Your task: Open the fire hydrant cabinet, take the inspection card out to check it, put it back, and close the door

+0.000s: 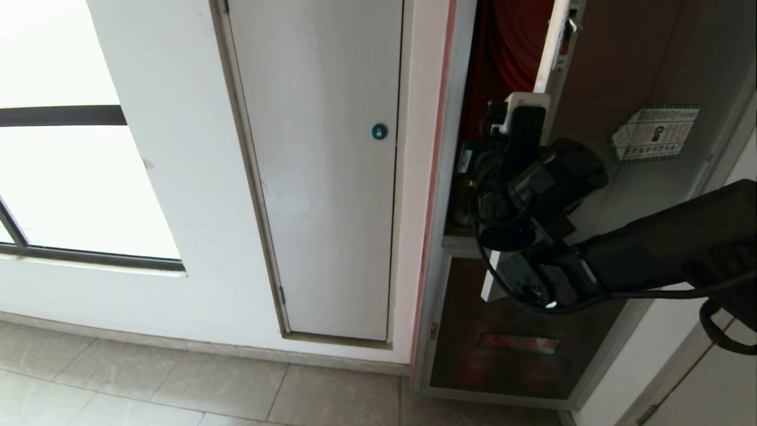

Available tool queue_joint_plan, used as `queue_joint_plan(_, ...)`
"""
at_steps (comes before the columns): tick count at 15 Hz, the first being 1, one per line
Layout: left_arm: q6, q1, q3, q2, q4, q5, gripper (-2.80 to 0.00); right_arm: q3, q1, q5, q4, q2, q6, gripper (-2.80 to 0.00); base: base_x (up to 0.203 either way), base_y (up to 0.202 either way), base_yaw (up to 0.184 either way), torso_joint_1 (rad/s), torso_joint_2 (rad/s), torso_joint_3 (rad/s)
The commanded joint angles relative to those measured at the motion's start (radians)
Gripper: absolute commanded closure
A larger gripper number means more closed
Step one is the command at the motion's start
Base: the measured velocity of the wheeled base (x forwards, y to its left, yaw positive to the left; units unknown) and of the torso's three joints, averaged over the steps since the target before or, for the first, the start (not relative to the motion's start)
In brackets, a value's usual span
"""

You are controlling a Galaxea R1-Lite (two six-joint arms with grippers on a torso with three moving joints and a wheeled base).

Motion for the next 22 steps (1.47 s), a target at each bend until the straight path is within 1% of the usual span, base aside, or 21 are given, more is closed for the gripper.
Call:
queue_joint_plan(1, -0.001, 0.001, 0.006, 0.000, 0.000, 0.000, 0.00, -0.033, -0.009, -0.005, -0.008, 0.029, -0.002, 0.00, 0.000, 0.000, 0.000, 0.000, 0.00, 0.000)
queue_joint_plan(4, 0.000, 0.001, 0.006, 0.000, 0.000, 0.000, 0.00, -0.147, -0.015, -0.018, 0.003, 0.059, -0.007, 0.00, 0.000, 0.000, 0.000, 0.000, 0.00, 0.000)
queue_joint_plan(6, -0.001, 0.001, 0.006, 0.000, 0.000, 0.000, 0.00, -0.183, -0.032, -0.022, 0.023, 0.075, -0.010, 0.00, 0.000, 0.000, 0.000, 0.000, 0.00, 0.000)
queue_joint_plan(11, 0.000, 0.001, 0.006, 0.000, 0.000, 0.000, 0.00, -0.182, -0.087, -0.017, 0.013, 0.075, -0.010, 0.00, 0.000, 0.000, 0.000, 0.000, 0.00, 0.000)
queue_joint_plan(17, 0.000, 0.001, 0.006, 0.000, 0.000, 0.000, 0.00, -0.161, -0.087, -0.023, -0.006, 0.039, -0.008, 0.00, 0.000, 0.000, 0.000, 0.000, 0.00, 0.000)
queue_joint_plan(22, 0.000, 0.001, 0.006, 0.000, 0.000, 0.000, 0.00, -0.079, -0.087, -0.024, -0.022, 0.000, -0.008, 0.00, 0.000, 0.000, 0.000, 0.000, 0.00, 0.000)
